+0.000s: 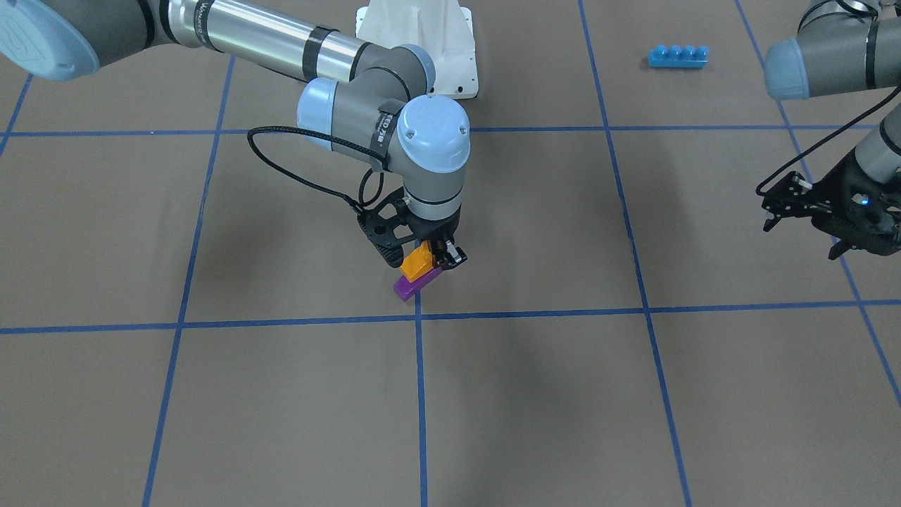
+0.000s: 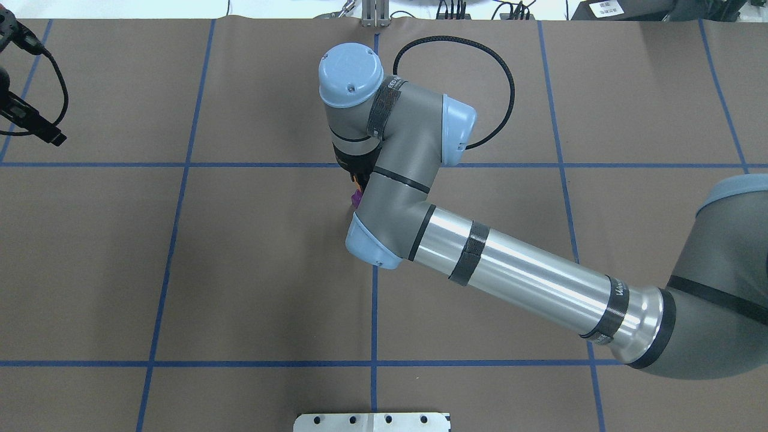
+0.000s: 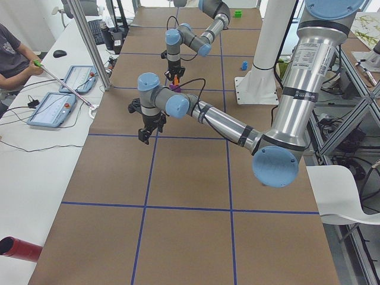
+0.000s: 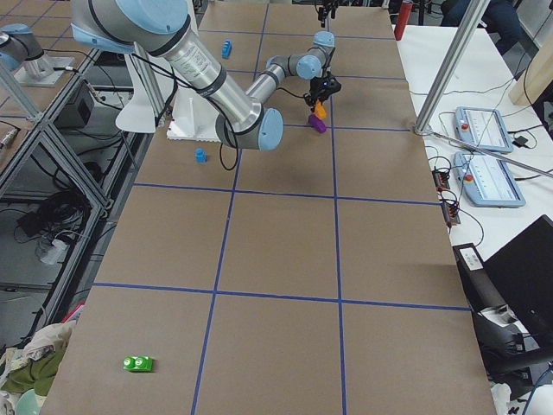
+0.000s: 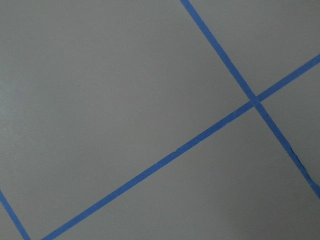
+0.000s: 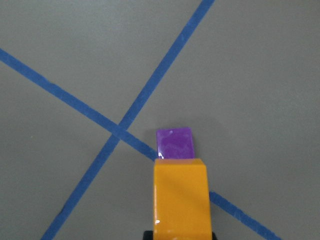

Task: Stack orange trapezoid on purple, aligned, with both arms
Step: 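Align and lower the orange trapezoid onto the purple one with the right gripper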

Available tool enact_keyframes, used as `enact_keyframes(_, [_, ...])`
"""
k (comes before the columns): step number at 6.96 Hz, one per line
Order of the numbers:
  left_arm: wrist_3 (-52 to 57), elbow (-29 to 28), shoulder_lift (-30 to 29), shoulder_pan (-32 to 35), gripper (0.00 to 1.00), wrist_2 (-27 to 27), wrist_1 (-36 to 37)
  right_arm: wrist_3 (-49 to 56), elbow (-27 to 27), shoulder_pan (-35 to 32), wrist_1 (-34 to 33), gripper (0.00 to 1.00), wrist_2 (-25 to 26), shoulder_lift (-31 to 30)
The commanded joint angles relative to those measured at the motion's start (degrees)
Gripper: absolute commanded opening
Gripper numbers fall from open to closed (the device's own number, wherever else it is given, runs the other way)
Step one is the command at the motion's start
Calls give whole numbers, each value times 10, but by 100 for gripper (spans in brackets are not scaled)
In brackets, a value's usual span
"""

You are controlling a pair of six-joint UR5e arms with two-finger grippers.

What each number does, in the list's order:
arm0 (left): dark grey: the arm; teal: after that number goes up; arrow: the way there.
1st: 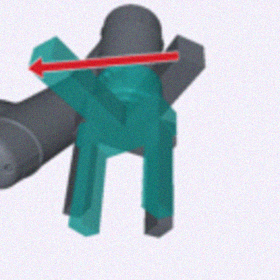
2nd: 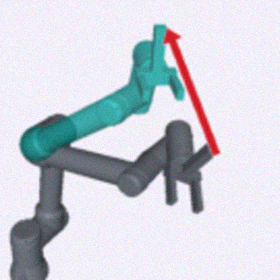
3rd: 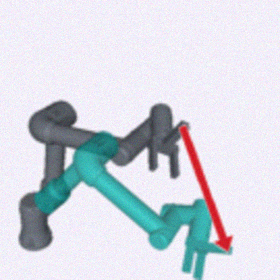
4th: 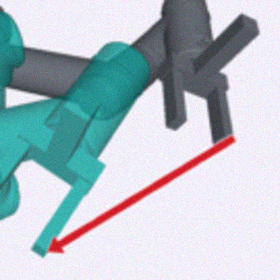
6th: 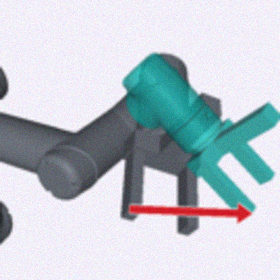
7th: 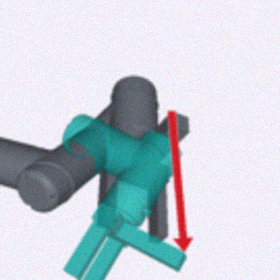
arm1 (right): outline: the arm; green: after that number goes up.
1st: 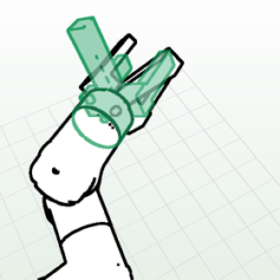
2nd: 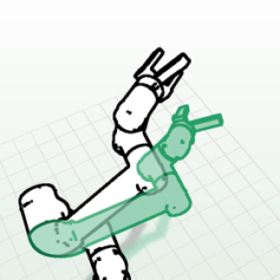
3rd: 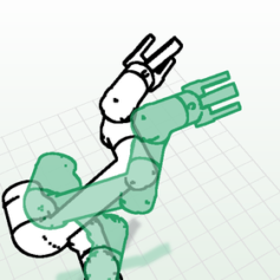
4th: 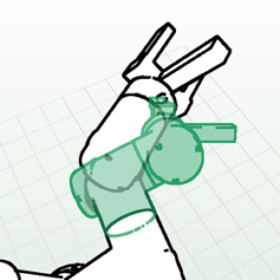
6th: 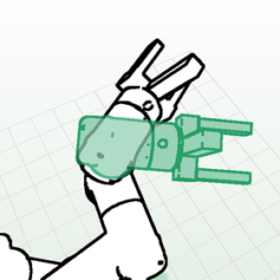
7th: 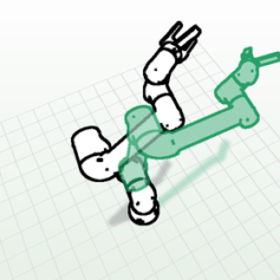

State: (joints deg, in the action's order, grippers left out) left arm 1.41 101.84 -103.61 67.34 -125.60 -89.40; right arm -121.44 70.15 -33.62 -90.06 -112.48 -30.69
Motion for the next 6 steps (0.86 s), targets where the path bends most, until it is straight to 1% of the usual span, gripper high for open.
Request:
enact_keyframes(1, [0,-1,-1,0,100,0,-1,0,3,0,-3,0,-7,1])
enact_keyframes(6, [0,-1,-2,0,100,0,-1,0,-2,12,0,0,-5,-2])
